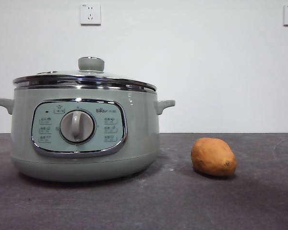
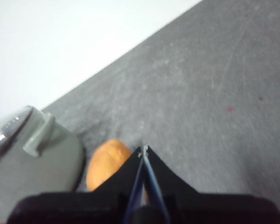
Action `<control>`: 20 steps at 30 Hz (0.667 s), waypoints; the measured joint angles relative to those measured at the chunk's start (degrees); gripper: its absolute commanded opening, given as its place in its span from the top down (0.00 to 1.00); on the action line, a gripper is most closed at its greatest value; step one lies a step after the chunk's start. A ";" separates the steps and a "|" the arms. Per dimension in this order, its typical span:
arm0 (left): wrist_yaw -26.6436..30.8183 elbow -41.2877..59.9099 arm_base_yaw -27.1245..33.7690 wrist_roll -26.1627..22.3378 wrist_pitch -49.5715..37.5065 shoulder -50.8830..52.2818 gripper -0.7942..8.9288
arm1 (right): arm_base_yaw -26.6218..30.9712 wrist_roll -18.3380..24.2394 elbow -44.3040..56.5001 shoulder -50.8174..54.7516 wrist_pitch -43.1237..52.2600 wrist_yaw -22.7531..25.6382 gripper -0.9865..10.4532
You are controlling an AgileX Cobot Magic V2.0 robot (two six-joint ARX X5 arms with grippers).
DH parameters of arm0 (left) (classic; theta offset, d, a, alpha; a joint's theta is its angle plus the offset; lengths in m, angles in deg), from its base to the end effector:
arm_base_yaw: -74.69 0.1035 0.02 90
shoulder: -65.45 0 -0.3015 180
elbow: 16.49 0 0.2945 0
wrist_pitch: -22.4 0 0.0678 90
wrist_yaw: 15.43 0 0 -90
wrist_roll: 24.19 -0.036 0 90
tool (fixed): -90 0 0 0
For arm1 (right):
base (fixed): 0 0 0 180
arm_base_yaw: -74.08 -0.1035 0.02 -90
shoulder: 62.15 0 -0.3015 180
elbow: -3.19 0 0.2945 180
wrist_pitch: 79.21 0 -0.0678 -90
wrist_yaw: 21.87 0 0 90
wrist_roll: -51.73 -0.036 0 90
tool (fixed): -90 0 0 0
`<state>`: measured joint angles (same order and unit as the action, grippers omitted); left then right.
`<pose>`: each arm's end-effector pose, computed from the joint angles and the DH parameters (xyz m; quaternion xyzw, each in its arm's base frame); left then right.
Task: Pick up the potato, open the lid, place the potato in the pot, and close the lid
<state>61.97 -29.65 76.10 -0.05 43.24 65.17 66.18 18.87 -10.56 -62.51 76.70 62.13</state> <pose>0.1077 -0.0052 0.1564 -0.2159 0.0877 -0.0807 0.9691 0.1053 0.0184 0.1544 0.2781 0.1235 0.0892 0.9484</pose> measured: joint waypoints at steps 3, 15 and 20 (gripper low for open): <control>0.09 -2.14 0.00 -0.02 4.20 -0.17 0.93 | 0.00 -0.07 -1.77 -0.96 -2.67 -0.04 0.92; -0.31 -16.76 0.00 -0.04 7.85 -3.39 0.93 | 0.00 2.69 -14.78 -9.14 -3.63 0.00 0.92; -4.44 -21.88 0.00 -0.04 8.22 -10.01 0.93 | 0.00 5.62 -21.55 -16.59 -3.67 -0.11 0.92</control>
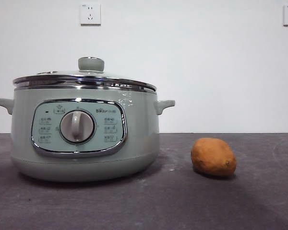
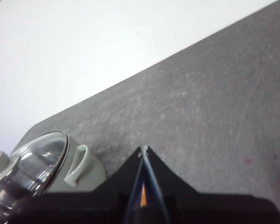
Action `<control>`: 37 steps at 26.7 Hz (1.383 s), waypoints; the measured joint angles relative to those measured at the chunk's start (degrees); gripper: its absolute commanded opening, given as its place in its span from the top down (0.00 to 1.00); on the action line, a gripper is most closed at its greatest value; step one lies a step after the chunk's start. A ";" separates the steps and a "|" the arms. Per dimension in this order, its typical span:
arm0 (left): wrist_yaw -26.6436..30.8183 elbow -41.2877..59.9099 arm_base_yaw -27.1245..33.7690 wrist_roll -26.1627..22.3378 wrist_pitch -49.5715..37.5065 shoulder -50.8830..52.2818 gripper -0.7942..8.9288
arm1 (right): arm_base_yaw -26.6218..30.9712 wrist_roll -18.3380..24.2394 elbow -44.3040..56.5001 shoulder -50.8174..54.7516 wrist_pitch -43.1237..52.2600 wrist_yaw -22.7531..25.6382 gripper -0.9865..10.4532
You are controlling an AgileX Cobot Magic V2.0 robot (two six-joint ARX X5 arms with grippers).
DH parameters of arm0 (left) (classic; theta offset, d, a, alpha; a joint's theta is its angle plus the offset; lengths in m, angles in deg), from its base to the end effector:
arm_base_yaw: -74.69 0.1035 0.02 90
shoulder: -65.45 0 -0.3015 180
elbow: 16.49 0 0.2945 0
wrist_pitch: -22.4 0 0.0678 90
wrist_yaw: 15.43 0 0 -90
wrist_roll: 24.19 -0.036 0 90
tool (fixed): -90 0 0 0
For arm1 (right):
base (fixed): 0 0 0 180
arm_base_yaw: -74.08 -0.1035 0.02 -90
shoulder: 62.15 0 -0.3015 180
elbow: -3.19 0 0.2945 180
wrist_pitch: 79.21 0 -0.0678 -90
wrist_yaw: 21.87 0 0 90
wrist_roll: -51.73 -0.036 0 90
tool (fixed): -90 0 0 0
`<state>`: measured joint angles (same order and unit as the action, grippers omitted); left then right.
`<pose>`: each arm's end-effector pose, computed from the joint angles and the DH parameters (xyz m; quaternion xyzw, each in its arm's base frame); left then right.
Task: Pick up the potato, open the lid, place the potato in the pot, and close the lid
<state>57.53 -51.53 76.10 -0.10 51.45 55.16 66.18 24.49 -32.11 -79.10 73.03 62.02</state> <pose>0.0930 -0.0083 0.2730 -0.2125 0.0646 -0.1252 0.9670 0.1117 0.0194 0.2672 0.2317 0.1083 0.0988 0.9617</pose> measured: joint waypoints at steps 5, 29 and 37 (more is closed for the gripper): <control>-4.83 -5.11 0.00 -0.66 0.07 -9.46 0.92 | 0.00 4.57 -7.39 -9.77 -1.01 -4.72 0.92; -17.75 -19.69 -3.63 -6.80 -1.99 -34.88 0.65 | -6.16 16.28 -27.26 -43.04 -11.52 -15.12 0.39; -17.59 -22.91 -5.73 -7.02 -0.11 -34.88 0.65 | -19.45 16.33 -36.11 -62.16 -15.87 3.89 0.40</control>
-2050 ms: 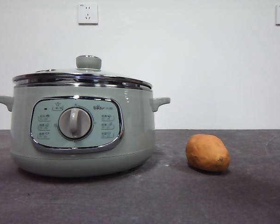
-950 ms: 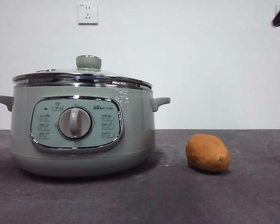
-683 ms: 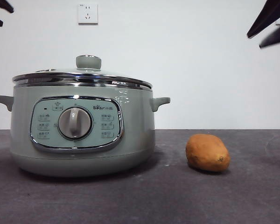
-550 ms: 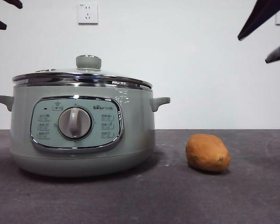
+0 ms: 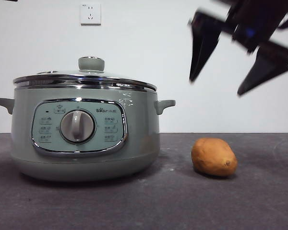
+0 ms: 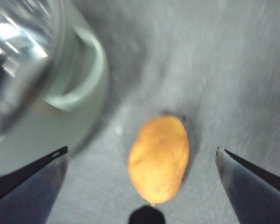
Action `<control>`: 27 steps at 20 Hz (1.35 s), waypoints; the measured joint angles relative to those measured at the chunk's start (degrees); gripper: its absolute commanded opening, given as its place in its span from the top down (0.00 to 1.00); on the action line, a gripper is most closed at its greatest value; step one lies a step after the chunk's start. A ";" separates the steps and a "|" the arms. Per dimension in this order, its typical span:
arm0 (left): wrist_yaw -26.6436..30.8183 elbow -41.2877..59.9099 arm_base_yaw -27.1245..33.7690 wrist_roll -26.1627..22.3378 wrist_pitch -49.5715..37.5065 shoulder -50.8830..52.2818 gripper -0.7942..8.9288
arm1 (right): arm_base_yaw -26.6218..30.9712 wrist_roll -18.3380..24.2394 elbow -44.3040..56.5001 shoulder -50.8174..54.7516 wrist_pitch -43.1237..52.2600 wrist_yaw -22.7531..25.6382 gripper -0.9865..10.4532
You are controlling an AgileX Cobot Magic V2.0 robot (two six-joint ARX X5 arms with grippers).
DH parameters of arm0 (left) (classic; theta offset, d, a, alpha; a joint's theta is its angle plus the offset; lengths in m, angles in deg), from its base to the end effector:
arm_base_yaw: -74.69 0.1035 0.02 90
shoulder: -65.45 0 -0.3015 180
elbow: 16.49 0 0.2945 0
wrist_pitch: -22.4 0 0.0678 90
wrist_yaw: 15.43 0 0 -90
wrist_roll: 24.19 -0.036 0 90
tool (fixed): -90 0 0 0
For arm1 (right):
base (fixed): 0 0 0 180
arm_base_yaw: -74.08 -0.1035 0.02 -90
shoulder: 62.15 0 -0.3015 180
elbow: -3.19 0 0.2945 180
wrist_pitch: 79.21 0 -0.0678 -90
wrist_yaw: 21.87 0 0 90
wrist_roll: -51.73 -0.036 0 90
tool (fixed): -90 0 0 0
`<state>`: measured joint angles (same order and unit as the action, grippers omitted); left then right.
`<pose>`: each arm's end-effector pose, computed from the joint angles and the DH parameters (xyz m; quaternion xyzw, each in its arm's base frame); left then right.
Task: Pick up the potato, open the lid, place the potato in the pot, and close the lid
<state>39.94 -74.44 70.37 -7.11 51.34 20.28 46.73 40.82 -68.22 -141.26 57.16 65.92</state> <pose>0.1861 -0.0346 0.3554 -0.1750 0.1832 -0.3063 0.9176 0.2833 0.1481 0.2791 -0.0110 0.4427 0.1887 0.8765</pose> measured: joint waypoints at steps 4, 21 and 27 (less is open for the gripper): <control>0.00 0.00 0.00 -0.66 2.19 0.00 0.65 | -0.72 -0.46 0.00 -8.44 0.44 1.51 0.40; 1.77 0.00 0.00 -1.64 3.56 -0.04 0.65 | -0.74 -3.45 -0.02 -15.98 3.96 2.23 0.92; 3.21 -0.02 -0.09 -2.93 2.23 -3.32 0.66 | -0.74 -2.51 -0.02 -4.17 -4.33 2.23 0.92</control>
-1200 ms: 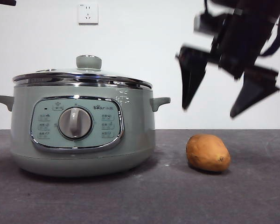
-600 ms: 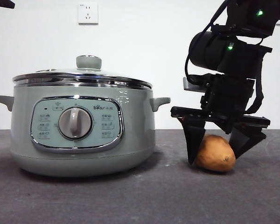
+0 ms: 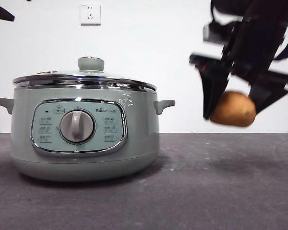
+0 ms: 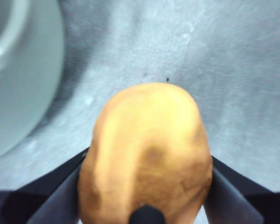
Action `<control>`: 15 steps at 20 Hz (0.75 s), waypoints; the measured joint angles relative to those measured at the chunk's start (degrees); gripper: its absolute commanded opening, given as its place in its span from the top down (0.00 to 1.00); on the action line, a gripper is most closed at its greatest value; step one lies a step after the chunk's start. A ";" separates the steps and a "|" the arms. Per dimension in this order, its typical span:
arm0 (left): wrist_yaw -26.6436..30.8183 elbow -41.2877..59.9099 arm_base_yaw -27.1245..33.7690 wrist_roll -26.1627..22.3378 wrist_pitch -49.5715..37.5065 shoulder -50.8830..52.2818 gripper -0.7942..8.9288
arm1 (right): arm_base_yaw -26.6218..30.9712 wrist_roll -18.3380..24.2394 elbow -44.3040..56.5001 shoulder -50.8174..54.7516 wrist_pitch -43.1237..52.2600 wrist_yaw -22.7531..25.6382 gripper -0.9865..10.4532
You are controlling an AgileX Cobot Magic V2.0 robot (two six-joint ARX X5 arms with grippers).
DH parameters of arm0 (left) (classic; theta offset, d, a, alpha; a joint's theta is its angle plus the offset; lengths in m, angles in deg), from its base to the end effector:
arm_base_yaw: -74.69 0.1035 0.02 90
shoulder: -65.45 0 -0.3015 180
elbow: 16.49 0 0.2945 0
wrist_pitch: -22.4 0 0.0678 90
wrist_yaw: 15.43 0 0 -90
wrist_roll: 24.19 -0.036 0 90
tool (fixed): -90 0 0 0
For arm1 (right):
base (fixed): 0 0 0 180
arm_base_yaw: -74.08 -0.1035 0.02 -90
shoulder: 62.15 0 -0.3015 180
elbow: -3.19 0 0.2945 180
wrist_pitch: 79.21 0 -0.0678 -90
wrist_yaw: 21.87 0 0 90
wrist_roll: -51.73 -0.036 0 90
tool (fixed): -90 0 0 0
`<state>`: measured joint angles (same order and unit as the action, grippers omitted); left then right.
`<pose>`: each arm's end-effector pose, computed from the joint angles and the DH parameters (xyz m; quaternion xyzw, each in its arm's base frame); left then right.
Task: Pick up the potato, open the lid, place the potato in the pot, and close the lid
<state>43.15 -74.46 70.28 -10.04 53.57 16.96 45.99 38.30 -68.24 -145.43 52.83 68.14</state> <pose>0.2002 -0.0343 0.3414 -0.1587 0.2188 -0.2773 0.9220 0.2868 0.1531 0.2527 -0.0219 0.5049 0.1523 0.8493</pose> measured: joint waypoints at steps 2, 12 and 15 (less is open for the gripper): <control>0.96 -0.98 -1.09 -0.22 -1.07 -2.67 0.66 | 0.00 0.20 0.00 4.13 -1.16 0.00 0.92; 16.41 -15.65 -16.68 -7.65 0.68 -21.70 0.56 | 0.00 0.85 0.00 12.09 -6.29 0.00 0.92; 22.38 -16.13 -19.80 -9.62 -1.99 -25.73 0.56 | -0.02 0.87 0.00 12.09 -7.17 0.00 0.92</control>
<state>65.53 -90.59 50.48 -19.66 51.59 -8.77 45.97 39.18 -68.24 -133.35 45.66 68.14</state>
